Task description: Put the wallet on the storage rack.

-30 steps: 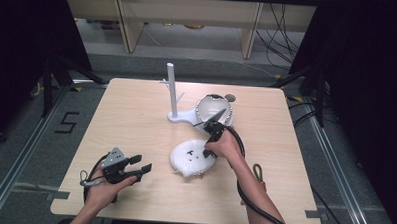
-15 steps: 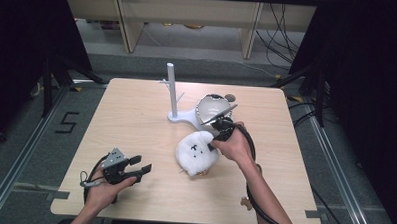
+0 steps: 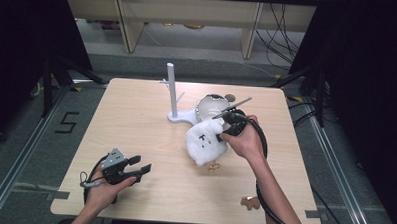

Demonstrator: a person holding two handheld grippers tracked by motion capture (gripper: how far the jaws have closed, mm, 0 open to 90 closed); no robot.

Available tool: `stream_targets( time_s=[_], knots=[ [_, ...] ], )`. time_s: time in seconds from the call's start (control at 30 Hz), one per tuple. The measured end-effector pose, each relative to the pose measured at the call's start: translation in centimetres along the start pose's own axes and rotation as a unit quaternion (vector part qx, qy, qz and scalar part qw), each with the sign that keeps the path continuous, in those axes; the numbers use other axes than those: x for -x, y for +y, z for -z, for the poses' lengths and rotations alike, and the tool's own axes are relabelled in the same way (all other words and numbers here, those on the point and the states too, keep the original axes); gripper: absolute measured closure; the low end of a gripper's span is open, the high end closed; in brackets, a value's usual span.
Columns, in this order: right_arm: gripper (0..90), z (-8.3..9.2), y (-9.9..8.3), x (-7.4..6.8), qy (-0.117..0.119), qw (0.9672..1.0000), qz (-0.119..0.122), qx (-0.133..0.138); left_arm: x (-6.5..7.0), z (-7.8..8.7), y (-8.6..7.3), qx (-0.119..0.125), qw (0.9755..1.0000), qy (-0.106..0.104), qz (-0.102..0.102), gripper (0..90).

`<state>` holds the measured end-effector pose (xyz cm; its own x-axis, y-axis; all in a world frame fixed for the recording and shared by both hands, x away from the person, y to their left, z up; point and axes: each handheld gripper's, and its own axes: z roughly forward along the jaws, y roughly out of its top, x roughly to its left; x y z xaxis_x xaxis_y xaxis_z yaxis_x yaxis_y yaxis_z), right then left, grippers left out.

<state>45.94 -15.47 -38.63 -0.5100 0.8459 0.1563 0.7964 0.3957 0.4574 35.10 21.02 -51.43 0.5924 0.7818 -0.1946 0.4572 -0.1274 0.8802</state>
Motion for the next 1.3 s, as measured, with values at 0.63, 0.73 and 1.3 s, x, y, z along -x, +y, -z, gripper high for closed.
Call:
stream_targets(
  time_s=[0.63, 0.73, 1.3],
  knots=[
    [78.9, 3.4, 1.5, 1.3, -0.014, 0.9984, 0.014, 0.053, -0.2, 0.1, -0.1, 0.003, 1.0000, 0.001, 0.002, 40.5],
    [78.9, 3.7, 1.8, 1.4, -0.017, 0.9982, 0.014, 0.056, -0.3, 0.2, -0.1, 0.004, 1.0000, 0.002, 0.002, 40.5],
    [78.7, 5.2, 3.7, 2.0, -0.035, 0.9960, 0.020, 0.081, -0.4, 0.3, -0.2, 0.004, 1.0000, 0.004, 0.005, 40.2]
  ],
)
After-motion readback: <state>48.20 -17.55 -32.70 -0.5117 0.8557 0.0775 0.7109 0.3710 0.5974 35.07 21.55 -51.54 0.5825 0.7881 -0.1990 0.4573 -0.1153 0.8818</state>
